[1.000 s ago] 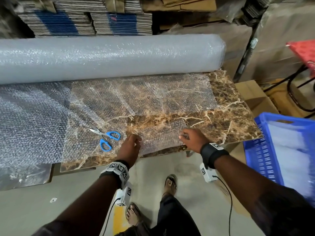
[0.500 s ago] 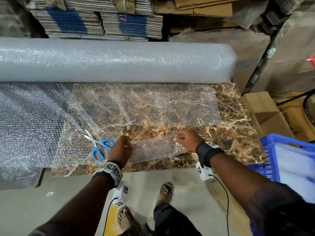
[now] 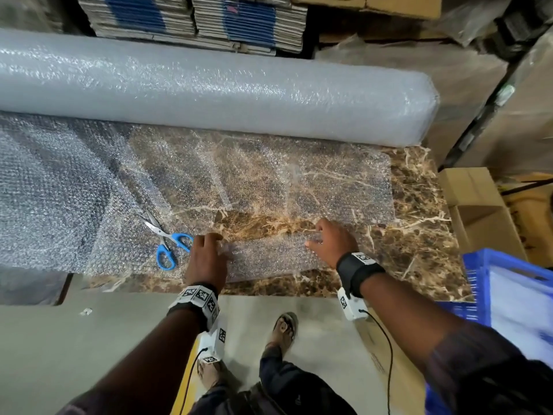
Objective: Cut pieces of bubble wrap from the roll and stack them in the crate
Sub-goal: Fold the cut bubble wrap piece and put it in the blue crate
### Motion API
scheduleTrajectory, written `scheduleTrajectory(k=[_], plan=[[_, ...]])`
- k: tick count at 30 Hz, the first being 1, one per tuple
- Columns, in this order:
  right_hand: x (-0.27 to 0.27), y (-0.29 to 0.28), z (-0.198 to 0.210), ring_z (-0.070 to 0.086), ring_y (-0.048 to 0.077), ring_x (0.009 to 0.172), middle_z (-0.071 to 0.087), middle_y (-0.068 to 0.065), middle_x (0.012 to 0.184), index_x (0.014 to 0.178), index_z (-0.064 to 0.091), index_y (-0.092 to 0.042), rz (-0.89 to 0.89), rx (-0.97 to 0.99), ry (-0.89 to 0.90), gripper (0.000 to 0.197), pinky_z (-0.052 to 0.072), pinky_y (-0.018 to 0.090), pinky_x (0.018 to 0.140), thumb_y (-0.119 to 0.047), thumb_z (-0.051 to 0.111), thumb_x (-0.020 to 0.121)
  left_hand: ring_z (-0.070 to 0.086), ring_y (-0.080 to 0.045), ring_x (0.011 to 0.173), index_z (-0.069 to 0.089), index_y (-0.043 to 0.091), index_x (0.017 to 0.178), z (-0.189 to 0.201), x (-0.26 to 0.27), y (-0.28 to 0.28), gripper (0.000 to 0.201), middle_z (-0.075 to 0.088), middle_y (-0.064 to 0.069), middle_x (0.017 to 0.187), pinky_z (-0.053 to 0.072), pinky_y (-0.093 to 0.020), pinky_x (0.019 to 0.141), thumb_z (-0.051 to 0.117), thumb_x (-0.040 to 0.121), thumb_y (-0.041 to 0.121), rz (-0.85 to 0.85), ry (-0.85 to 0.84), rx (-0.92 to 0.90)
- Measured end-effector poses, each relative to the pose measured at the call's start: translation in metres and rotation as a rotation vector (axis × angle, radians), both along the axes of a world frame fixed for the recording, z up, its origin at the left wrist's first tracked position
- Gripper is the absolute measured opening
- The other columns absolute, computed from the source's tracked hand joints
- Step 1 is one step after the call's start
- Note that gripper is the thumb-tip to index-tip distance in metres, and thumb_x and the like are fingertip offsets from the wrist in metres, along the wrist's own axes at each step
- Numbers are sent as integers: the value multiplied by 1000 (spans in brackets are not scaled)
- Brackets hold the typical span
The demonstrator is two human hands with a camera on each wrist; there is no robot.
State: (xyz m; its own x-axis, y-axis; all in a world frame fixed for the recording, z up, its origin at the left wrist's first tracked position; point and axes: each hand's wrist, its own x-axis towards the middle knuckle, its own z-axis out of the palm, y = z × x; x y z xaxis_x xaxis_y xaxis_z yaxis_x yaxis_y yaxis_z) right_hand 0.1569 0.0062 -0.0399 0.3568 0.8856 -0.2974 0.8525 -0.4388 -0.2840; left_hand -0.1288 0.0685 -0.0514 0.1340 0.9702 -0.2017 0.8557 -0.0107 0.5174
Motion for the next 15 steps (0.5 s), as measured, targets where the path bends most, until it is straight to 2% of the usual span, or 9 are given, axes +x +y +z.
scheduleTrajectory(k=[2, 4, 6, 8, 10, 12, 13, 15], plan=[[-8, 1, 5, 55, 19, 91, 52, 4, 112, 109, 52, -19, 49, 69, -135, 33, 50, 29, 74, -32, 70, 84, 55, -30, 104, 55, 15, 118, 5, 5, 0, 40, 50, -11, 123, 53, -45, 82, 67, 83, 2, -52, 29, 125], [-19, 2, 14, 53, 18, 101, 49, 8, 122, 115, 54, -17, 158, 155, -187, 38, 52, 30, 85, -23, 73, 82, 55, -29, 106, 58, 17, 115, 6, 12, -2, 40, 54, -10, 123, 51, -45, 87, 65, 82, -3, -165, 58, 227], [-34, 0, 16, 53, 19, 107, 50, 8, 128, 119, 56, -16, 309, 236, -104, 40, 51, 33, 93, -20, 72, 83, 56, -25, 110, 61, 22, 114, 8, 20, -8, 34, 57, -4, 127, 46, -44, 94, 63, 86, 3, -334, 78, 257], [-52, -7, 9, 51, 22, 119, 44, 10, 141, 129, 51, -14, 459, 207, 15, 48, 51, 36, 98, -27, 68, 86, 51, -24, 124, 56, 27, 127, 3, 24, -20, 35, 50, 1, 141, 39, -47, 106, 58, 93, 19, -523, 120, 212], [-68, -16, -5, 34, 28, 140, 27, 12, 156, 145, 35, -11, 581, 74, 35, 68, 39, 44, 112, -40, 63, 90, 26, -25, 145, 32, 25, 149, -10, 20, -32, 54, 24, -1, 159, 20, -49, 117, 47, 98, 34, -657, 202, 93], [-74, -26, -21, 6, 31, 151, 5, 12, 164, 154, 15, -10, 662, -63, -57, 81, 19, 49, 121, -51, 51, 94, -3, -24, 150, 3, 22, 156, -23, 12, -39, 69, -4, 0, 163, 5, -51, 121, 38, 100, 41, -716, 295, 18], [-72, -31, -27, -4, 30, 151, -3, 11, 164, 156, 8, -10, 688, -79, -108, 82, 13, 51, 122, -54, 44, 96, -10, -24, 149, -5, 22, 156, -28, 8, -41, 73, -12, 0, 162, 4, -52, 121, 36, 100, 43, -730, 326, 18], [-60, -40, -35, -12, 28, 151, -11, 10, 164, 157, 2, -11, 706, -62, -174, 80, 9, 52, 122, -58, 32, 99, -16, -26, 148, -13, 20, 154, -33, 2, -42, 76, -19, -1, 160, 3, -53, 121, 32, 100, 50, -746, 361, 34]])
